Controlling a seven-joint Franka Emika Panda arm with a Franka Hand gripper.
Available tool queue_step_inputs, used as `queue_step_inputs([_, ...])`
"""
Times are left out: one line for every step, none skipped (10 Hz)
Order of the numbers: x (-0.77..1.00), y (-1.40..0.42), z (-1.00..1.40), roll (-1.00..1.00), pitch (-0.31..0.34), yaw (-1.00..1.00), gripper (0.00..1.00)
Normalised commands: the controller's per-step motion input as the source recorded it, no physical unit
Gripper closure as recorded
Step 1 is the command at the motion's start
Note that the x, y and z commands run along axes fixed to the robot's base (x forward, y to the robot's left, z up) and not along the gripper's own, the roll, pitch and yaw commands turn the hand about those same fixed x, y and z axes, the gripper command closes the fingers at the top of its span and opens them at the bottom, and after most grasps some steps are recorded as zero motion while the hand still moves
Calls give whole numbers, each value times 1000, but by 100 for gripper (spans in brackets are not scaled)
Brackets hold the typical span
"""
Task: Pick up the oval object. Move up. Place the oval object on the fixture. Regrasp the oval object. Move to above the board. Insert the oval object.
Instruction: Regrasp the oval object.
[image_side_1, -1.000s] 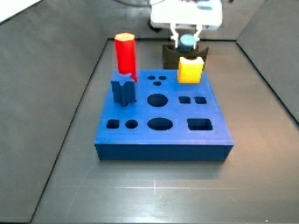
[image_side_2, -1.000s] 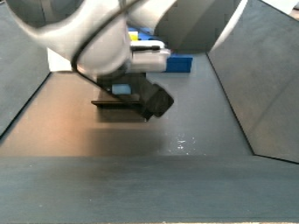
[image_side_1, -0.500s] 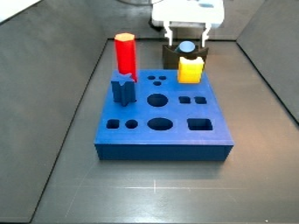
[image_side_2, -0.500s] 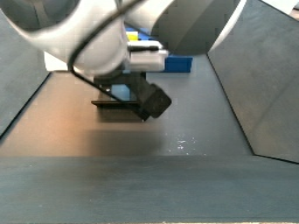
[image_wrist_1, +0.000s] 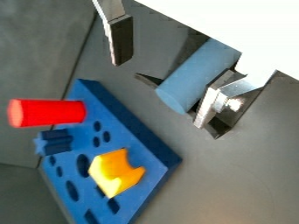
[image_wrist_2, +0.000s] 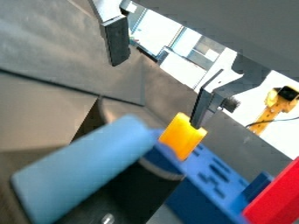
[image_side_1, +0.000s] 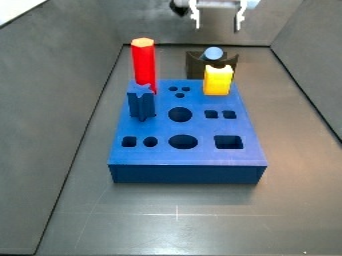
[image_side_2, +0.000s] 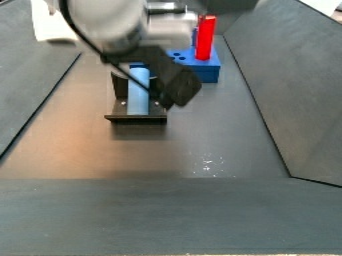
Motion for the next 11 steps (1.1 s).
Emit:
queue_step_inputs([-27, 5, 329, 38, 95, -16, 0])
queue_step_inputs([-111, -833, 1000, 1000, 62, 8, 0])
queue_step_inputs([-102, -824, 872, 1000, 57, 7, 0])
queue_step_inputs([-108, -746, 780, 1000, 50, 6, 0])
queue_step_inputs([-118, -503, 477, 1000, 36, 4, 0])
queue_step_inputs([-104, -399, 342, 1000, 33, 4, 0])
queue_step_inputs([-64, -176, 79, 1000, 29, 4, 0])
queue_step_inputs([-37, -55, 23, 1000, 29, 3, 0])
queue_step_inputs([-26, -9, 24, 1000, 29, 4, 0])
queue_step_inputs([-26, -13, 11, 1000, 26, 3, 0])
queue_step_inputs([-35, -28, 10, 1000, 20, 4, 0])
